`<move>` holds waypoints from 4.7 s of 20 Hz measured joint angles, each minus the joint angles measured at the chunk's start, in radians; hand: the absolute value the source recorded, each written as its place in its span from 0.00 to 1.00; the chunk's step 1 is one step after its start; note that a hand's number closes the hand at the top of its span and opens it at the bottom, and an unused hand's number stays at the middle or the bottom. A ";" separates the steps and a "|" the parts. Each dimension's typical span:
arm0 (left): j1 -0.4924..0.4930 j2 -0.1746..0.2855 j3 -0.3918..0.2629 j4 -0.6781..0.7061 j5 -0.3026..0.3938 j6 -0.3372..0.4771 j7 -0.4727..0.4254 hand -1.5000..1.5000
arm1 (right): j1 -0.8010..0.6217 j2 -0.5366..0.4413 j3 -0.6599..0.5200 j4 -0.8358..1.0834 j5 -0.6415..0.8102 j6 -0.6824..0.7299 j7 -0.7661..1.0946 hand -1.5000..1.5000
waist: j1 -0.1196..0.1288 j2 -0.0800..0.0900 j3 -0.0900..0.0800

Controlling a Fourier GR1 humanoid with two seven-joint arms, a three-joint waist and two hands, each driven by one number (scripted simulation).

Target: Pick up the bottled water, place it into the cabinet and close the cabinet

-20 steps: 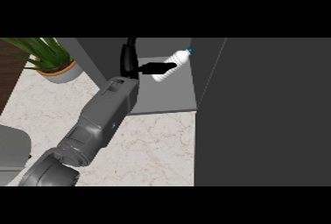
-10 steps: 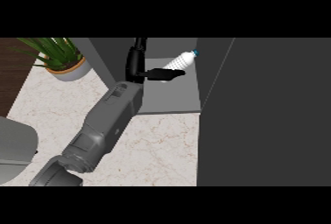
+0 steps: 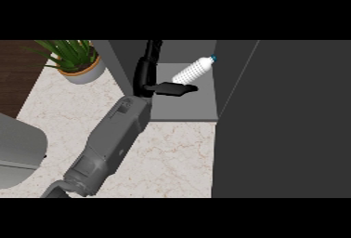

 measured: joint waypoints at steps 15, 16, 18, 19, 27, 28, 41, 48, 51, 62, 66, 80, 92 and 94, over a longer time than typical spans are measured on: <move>0.472 0.044 -0.194 -0.730 0.056 0.032 0.252 0.00 | 0.044 0.008 0.050 -0.050 0.034 -0.031 0.026 0.00 | 0.035 -0.013 -0.002; 0.520 0.054 -0.210 -0.797 0.052 0.043 0.267 0.00 | 0.041 -0.001 0.042 -0.053 0.024 -0.025 0.030 0.00 | 0.034 -0.012 -0.002; 0.617 0.074 -0.249 -0.933 0.046 0.062 0.303 0.00 | 0.041 0.003 0.048 -0.042 0.030 -0.021 0.013 0.00 | 0.031 -0.010 -0.002; 0.661 0.085 -0.270 -1.002 0.040 0.074 0.323 0.00 | 0.033 0.004 0.050 -0.035 0.040 -0.022 0.010 0.00 | 0.030 -0.009 -0.002; 0.980 0.197 -0.404 -1.429 -0.007 0.117 0.394 0.00 | 0.046 -0.095 0.090 -0.087 0.109 0.054 0.040 1.00 | 0.018 -0.005 -0.003; 1.015 0.203 -0.410 -1.455 -0.007 0.116 0.380 0.00 | 0.037 -0.109 0.099 -0.091 0.114 0.069 0.052 1.00 | 0.018 -0.003 -0.003; 1.447 0.405 -0.280 -1.767 0.091 0.003 0.242 0.00 | 0.000 -0.178 0.271 -0.181 0.302 0.096 0.155 1.00 | 0.021 0.011 0.000; 1.607 0.474 -0.179 -1.824 0.171 -0.114 0.172 0.00 | -0.037 -0.181 0.290 -0.225 0.379 0.097 0.236 1.00 | 0.035 0.010 -0.001; 1.639 0.494 -0.128 -1.818 0.193 -0.156 0.162 0.00 | -0.056 -0.164 0.288 -0.228 0.376 0.100 0.271 1.00 | 0.041 0.011 -0.002; 1.761 0.541 0.011 -1.803 0.297 -0.339 0.095 0.00 | -0.314 0.003 0.301 -0.111 0.263 0.015 0.450 1.00 | 0.071 0.011 -0.005; 1.818 0.560 0.095 -1.798 0.365 -0.414 0.077 0.00 | -0.485 0.046 0.370 -0.035 0.203 -0.115 0.525 1.00 | 0.066 0.009 -0.005; 1.978 0.543 0.323 -1.763 0.542 -0.662 0.043 0.00 | -1.063 0.073 0.084 0.373 -0.165 -0.249 0.586 1.00 | 0.039 0.007 -0.004; 2.047 0.479 0.456 -1.779 0.624 -0.774 0.104 0.00 | -1.289 0.046 -0.068 0.700 -0.251 -0.046 0.545 1.00 | 0.017 -0.011 0.007; 2.039 0.481 0.471 -1.776 0.638 -0.779 0.119 0.00 | -1.302 0.042 -0.071 0.728 -0.253 -0.013 0.535 1.00 | 0.015 -0.016 0.009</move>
